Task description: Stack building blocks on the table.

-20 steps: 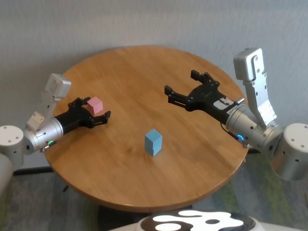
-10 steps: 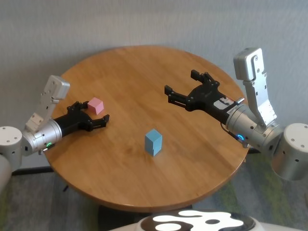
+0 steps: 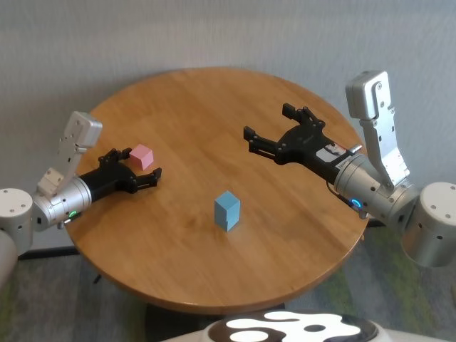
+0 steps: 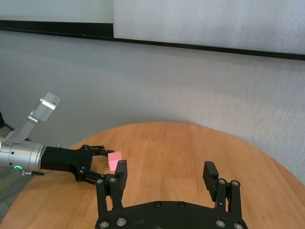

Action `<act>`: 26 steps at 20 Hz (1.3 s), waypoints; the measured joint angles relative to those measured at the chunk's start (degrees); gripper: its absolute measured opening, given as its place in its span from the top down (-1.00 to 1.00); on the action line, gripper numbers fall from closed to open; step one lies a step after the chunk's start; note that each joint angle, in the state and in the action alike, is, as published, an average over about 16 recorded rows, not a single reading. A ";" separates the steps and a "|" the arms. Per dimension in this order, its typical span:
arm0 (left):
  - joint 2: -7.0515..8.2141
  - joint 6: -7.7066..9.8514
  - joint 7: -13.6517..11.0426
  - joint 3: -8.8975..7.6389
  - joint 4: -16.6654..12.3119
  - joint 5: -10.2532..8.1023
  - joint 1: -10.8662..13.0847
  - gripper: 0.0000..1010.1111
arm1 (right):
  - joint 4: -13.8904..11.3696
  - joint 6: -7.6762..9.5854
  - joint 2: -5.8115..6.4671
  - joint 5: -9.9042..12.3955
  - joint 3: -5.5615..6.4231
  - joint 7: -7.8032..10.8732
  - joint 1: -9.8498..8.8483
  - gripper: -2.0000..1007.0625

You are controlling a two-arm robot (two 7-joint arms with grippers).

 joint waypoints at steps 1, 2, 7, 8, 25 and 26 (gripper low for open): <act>0.00 -0.05 0.03 -0.02 -0.01 -0.02 0.01 -0.97 | 0.00 0.00 0.00 0.00 0.00 0.00 0.00 -1.00; -0.01 -0.10 0.05 -0.04 -0.01 -0.03 0.03 -0.96 | 0.00 0.00 0.00 0.00 0.00 0.00 0.00 -1.00; -0.03 -0.27 0.12 -0.09 -0.03 -0.08 0.07 -0.87 | 0.00 0.00 0.00 0.00 0.00 0.00 0.00 -1.00; -0.03 -0.29 0.13 -0.10 -0.04 -0.09 0.07 -0.84 | 0.00 0.00 0.00 0.00 0.00 0.00 0.00 -1.00; -0.07 -0.50 0.25 -0.19 -0.09 -0.17 0.15 0.04 | 0.00 0.00 0.00 0.00 0.00 0.00 0.00 -1.00; -0.07 -0.50 0.25 -0.19 -0.09 -0.18 0.15 0.07 | 0.00 0.00 0.00 0.00 0.00 0.00 0.00 -1.00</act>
